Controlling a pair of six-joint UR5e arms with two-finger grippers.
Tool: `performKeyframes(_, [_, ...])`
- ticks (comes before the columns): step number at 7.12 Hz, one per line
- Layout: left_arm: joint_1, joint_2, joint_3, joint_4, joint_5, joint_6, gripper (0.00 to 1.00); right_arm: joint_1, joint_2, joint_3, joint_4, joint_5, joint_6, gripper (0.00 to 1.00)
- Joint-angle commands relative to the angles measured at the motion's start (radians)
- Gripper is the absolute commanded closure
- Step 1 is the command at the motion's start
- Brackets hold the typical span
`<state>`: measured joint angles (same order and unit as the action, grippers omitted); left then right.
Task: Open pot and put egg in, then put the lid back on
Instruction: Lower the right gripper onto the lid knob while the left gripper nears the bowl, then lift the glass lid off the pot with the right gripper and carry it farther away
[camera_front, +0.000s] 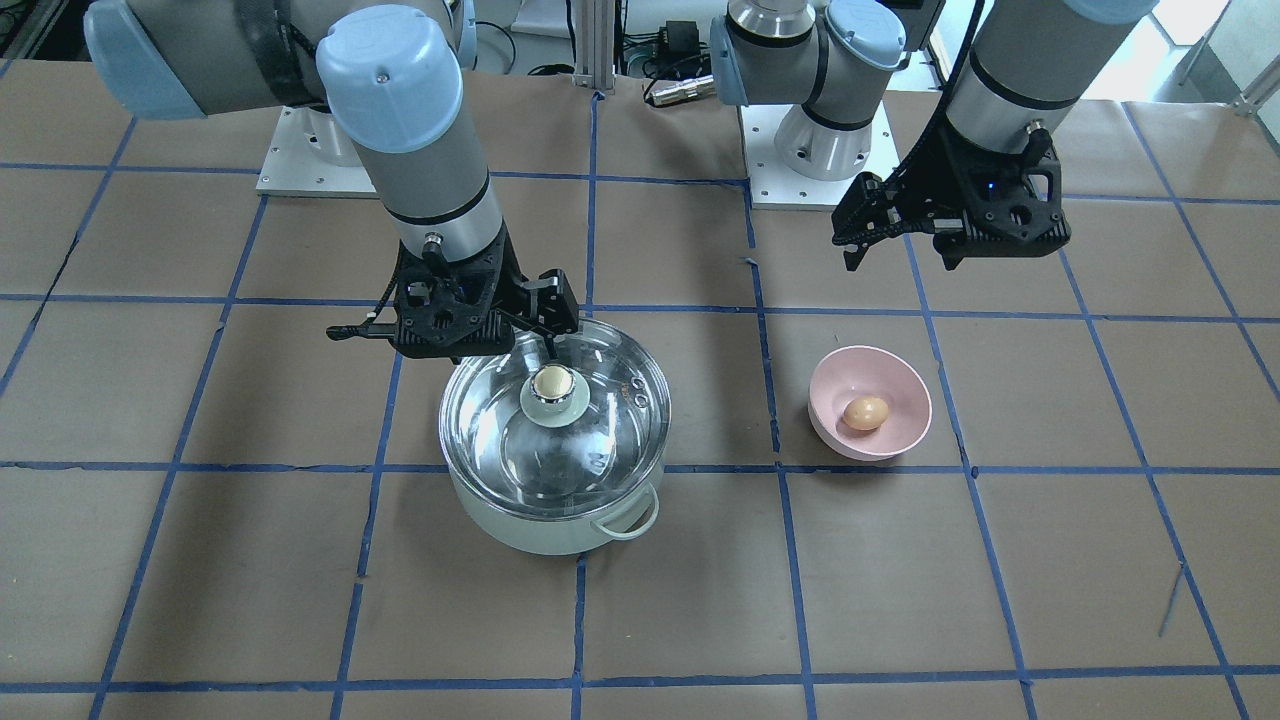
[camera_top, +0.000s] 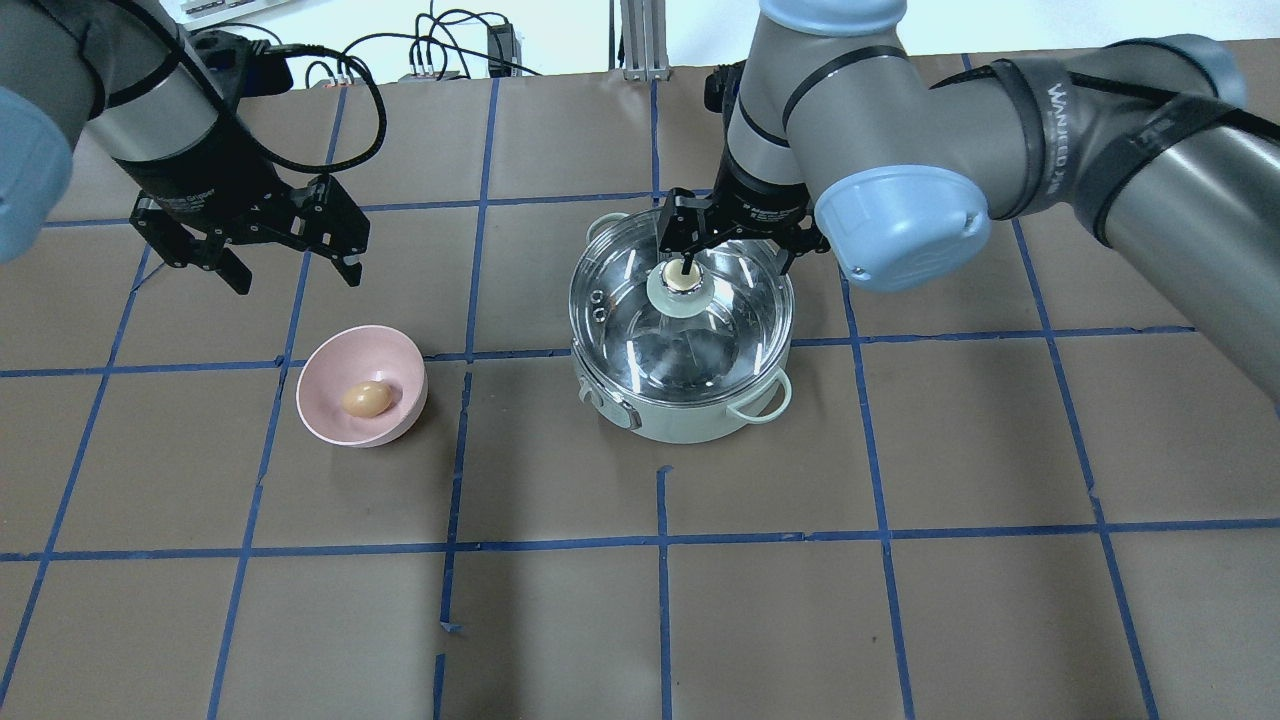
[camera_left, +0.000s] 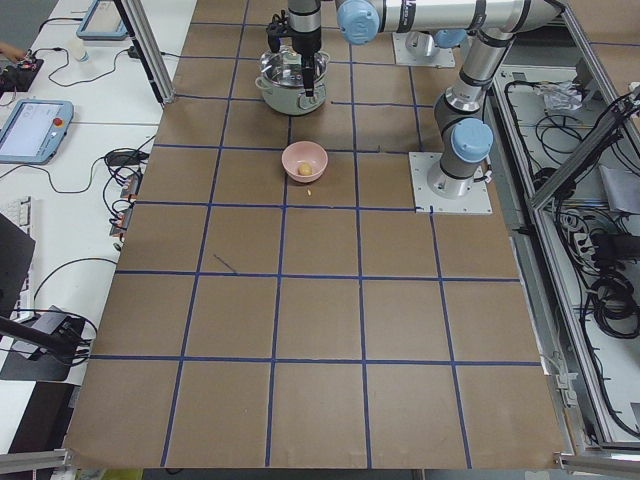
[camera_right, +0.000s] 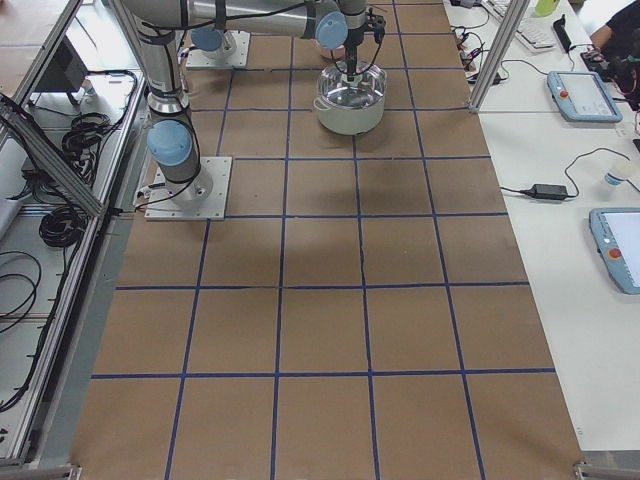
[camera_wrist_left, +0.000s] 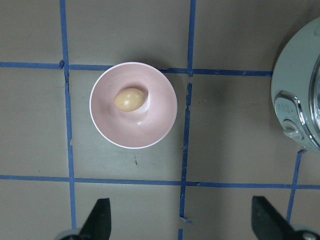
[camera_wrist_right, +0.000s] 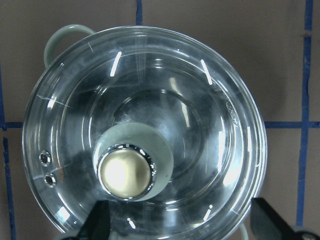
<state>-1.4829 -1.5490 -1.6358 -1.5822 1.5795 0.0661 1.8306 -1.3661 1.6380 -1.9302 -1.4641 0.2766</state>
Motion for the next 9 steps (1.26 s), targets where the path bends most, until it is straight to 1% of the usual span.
performKeyframes(1, [0.056, -0.029, -0.065, 0.069, -0.003, 0.085, 0.00, 0.048, 0.053, 0.000, -0.080, 0.002, 0.082, 0.01])
performKeyframes(2, [0.068, -0.039, -0.140, 0.181, -0.001, 0.099, 0.00, 0.049, 0.077, 0.000, -0.113, 0.002, 0.082, 0.01])
performKeyframes(3, [0.072, -0.049, -0.221, 0.294, 0.000, 0.106, 0.00, 0.049, 0.081, 0.002, -0.115, 0.001, 0.082, 0.04])
performKeyframes(4, [0.072, -0.071, -0.293, 0.421, 0.000, 0.110, 0.00, 0.049, 0.082, 0.002, -0.119, 0.002, 0.082, 0.21])
performKeyframes(5, [0.073, -0.077, -0.317, 0.450, 0.002, 0.121, 0.00, 0.049, 0.082, 0.002, -0.119, 0.002, 0.079, 0.31])
performKeyframes(6, [0.075, -0.082, -0.344, 0.461, 0.002, 0.121, 0.00, 0.049, 0.082, 0.002, -0.119, 0.001, 0.066, 0.40])
performKeyframes(7, [0.110, -0.117, -0.386, 0.537, 0.002, 0.124, 0.00, 0.049, 0.082, 0.000, -0.119, -0.005, 0.049, 0.50])
performKeyframes(8, [0.127, -0.134, -0.419, 0.594, 0.002, 0.200, 0.00, 0.049, 0.081, 0.000, -0.118, -0.013, 0.049, 0.56])
performKeyframes(9, [0.127, -0.134, -0.432, 0.613, 0.002, 0.227, 0.00, 0.047, 0.078, -0.007, -0.113, -0.018, 0.050, 0.60])
